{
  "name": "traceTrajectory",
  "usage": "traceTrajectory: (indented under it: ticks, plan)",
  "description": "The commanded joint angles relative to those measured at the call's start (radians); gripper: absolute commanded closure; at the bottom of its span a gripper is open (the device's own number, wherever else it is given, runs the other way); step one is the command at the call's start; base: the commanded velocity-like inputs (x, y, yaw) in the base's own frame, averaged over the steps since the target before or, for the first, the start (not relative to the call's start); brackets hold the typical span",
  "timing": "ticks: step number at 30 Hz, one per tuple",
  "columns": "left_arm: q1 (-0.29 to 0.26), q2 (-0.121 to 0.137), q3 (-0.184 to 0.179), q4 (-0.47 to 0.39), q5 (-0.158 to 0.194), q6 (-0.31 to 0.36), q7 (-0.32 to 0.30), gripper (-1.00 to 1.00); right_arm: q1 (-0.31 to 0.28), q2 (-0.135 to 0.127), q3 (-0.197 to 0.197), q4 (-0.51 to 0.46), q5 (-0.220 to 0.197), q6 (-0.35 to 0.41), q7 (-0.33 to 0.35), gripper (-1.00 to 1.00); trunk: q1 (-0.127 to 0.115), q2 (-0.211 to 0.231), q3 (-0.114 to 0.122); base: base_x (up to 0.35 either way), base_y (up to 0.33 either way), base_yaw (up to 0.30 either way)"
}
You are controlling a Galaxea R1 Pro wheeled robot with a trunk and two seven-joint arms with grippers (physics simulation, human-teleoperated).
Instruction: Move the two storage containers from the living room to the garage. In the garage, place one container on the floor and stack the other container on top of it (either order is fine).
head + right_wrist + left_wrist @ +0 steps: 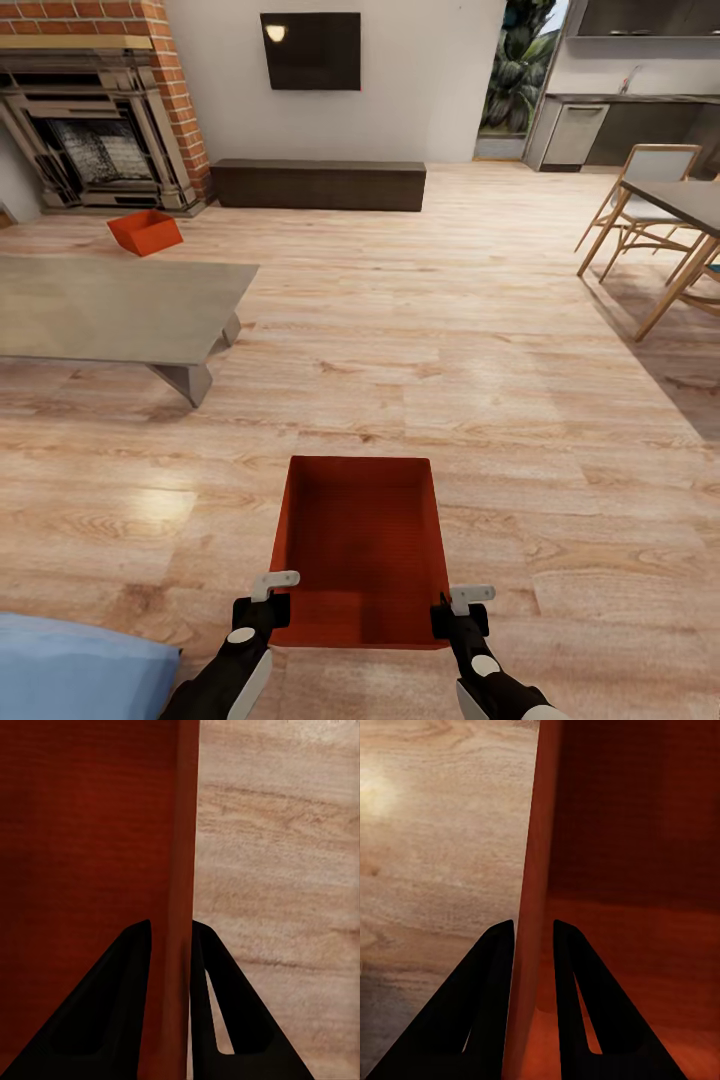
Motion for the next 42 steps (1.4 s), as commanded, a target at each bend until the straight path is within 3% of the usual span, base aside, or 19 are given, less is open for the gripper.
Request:
traceTrajectory:
  ticks: [1, 42]
  plan:
    - [0.000, 0.004, -0.001, -0.003, -0.001, 0.006, 0.019, 1.00, -0.001, -0.001, -0.021, 0.001, -0.007, -0.004, -0.015, 1.00, -0.004, 0.007, 0.003, 0.000, 0.000, 0.000]
    - [0.000, 0.003, -0.001, -0.003, 0.000, 0.004, 0.019, 1.00, -0.001, -0.001, -0.021, 0.001, -0.004, -0.003, -0.016, 1.00, -0.161, 0.294, 0.131, 0.000, 0.000, 0.000]
